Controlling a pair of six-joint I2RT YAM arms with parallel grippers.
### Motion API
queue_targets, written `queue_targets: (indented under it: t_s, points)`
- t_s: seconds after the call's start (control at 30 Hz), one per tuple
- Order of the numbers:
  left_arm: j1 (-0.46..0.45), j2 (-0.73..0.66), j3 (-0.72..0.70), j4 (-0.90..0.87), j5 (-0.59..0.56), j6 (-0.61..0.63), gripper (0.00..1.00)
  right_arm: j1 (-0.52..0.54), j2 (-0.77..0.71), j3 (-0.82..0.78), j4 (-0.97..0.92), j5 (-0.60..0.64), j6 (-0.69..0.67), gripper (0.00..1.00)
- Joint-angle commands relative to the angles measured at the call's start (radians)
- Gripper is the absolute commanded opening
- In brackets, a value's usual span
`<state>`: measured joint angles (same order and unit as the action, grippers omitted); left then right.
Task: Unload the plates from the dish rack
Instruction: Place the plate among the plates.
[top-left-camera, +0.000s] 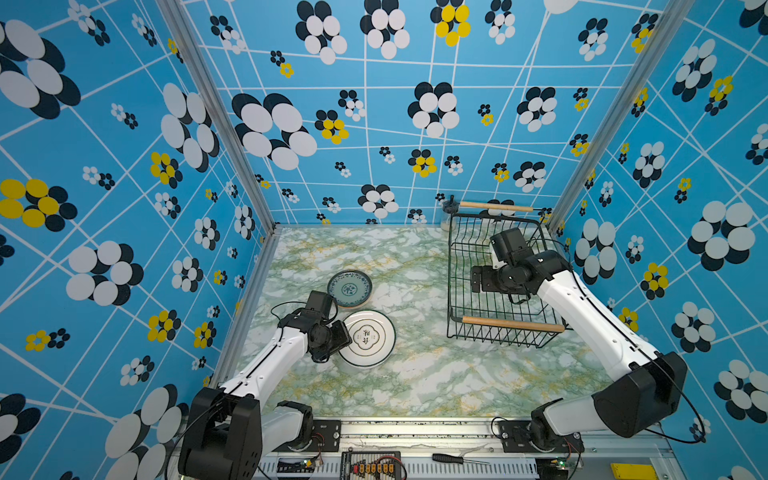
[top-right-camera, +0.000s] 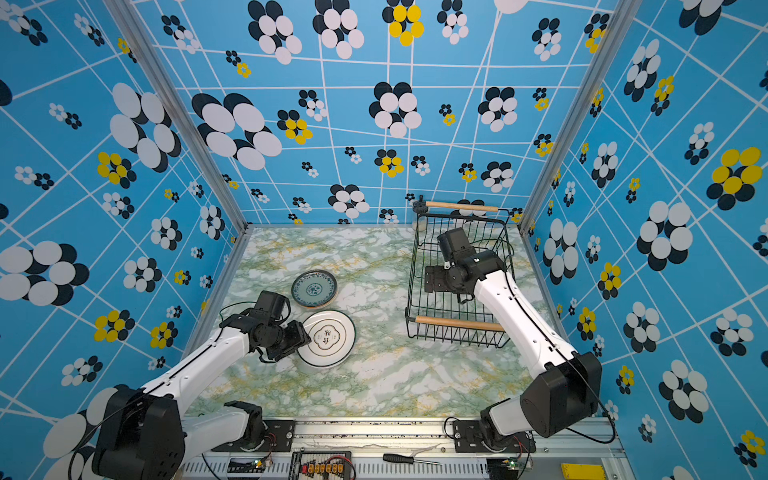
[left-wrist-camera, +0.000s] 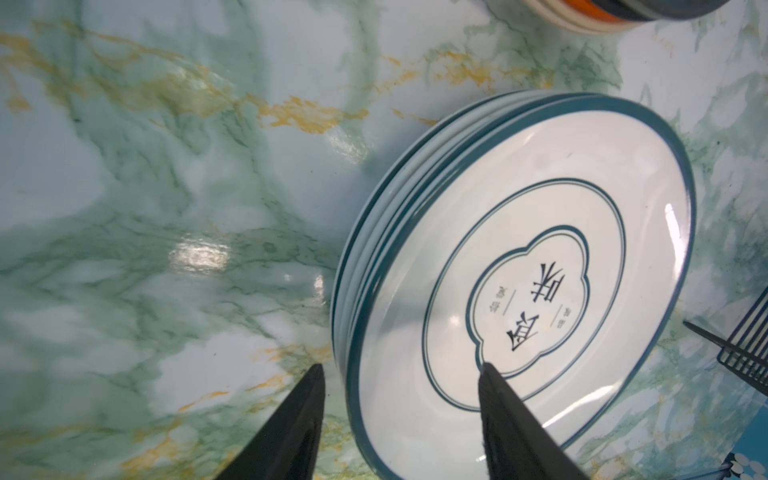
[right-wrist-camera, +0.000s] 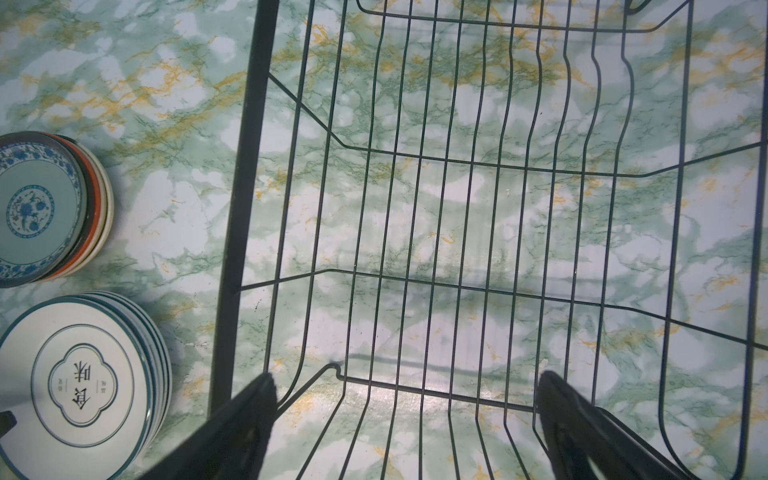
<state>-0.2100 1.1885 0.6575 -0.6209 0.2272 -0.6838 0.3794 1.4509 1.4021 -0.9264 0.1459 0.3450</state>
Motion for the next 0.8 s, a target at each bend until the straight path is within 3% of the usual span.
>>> queue_targets:
  t_s: [0.0,0.13,0.5,0.57,0.77]
  points:
    - [-0.006,-0.013,0.037,-0.005,-0.010,0.015,0.67,0.003,0.013,-0.002,0.005,-0.008,-0.020,0.99]
    - [-0.001,-0.065,0.070,-0.043,-0.057,0.032,0.75,0.001,0.021,0.005,-0.002,-0.009,-0.020,0.99]
    - [0.031,-0.091,0.247,-0.123,-0.120,0.118,0.81,-0.011,0.025,0.009,-0.020,-0.032,-0.006,0.99]
    - [0.036,-0.083,0.278,-0.139,-0.128,0.129,0.92,-0.014,0.019,0.011,-0.026,-0.034,0.001,0.99]
    - [0.041,-0.072,0.342,-0.169,-0.129,0.152,0.99,-0.029,-0.004,0.016,-0.052,-0.053,0.017,0.99]
